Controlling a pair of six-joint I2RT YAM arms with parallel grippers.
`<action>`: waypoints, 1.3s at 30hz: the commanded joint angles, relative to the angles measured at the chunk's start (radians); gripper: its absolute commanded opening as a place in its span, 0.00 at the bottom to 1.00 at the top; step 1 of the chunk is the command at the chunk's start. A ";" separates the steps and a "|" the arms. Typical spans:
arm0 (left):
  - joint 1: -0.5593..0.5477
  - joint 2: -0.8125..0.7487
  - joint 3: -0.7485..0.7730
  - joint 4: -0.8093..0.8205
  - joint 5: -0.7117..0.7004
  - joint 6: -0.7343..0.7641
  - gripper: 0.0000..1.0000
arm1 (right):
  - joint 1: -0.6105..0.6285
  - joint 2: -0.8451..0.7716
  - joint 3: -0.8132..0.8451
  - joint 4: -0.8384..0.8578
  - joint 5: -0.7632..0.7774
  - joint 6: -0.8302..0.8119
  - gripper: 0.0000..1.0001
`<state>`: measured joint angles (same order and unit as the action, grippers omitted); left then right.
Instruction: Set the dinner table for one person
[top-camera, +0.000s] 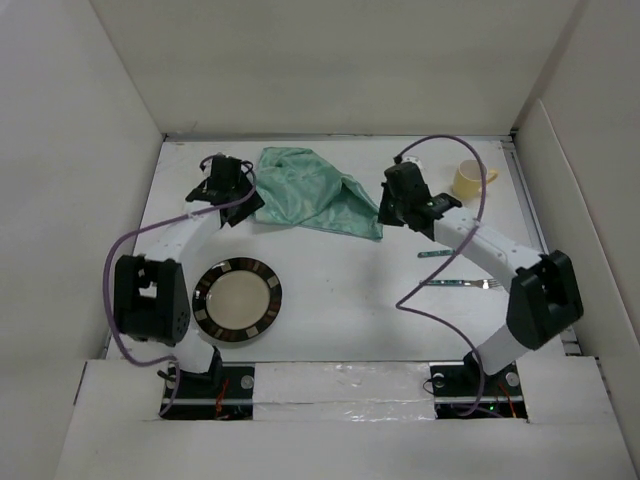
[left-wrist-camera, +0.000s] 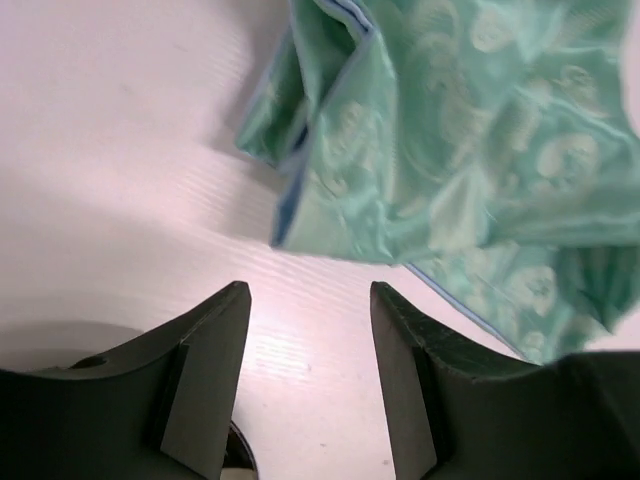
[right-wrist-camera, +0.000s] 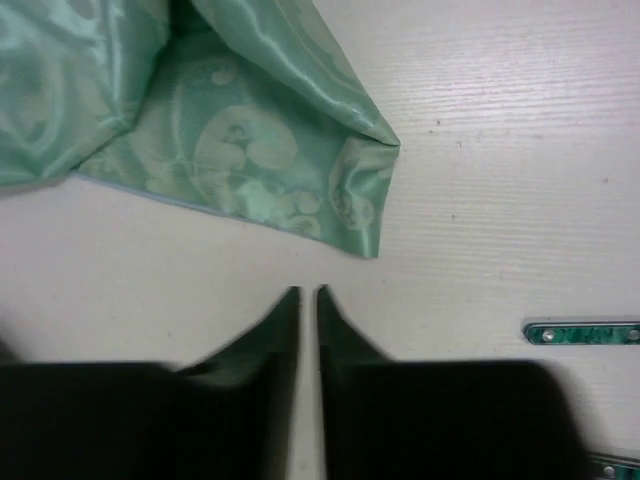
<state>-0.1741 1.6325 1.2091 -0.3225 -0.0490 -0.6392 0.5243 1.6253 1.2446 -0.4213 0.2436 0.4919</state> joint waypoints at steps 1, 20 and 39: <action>-0.025 -0.135 -0.161 0.104 -0.009 -0.151 0.49 | -0.004 -0.125 -0.083 0.062 -0.079 0.057 0.00; -0.025 0.033 -0.201 0.313 -0.052 -0.458 0.48 | -0.056 -0.432 -0.375 0.147 -0.286 0.195 0.49; -0.025 0.050 -0.230 0.301 -0.100 -0.444 0.50 | -0.150 -0.036 -0.171 0.266 -0.372 0.206 0.56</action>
<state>-0.2047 1.7115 0.9886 -0.0349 -0.1287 -1.0828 0.3790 1.5646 1.0054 -0.2317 -0.1177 0.7074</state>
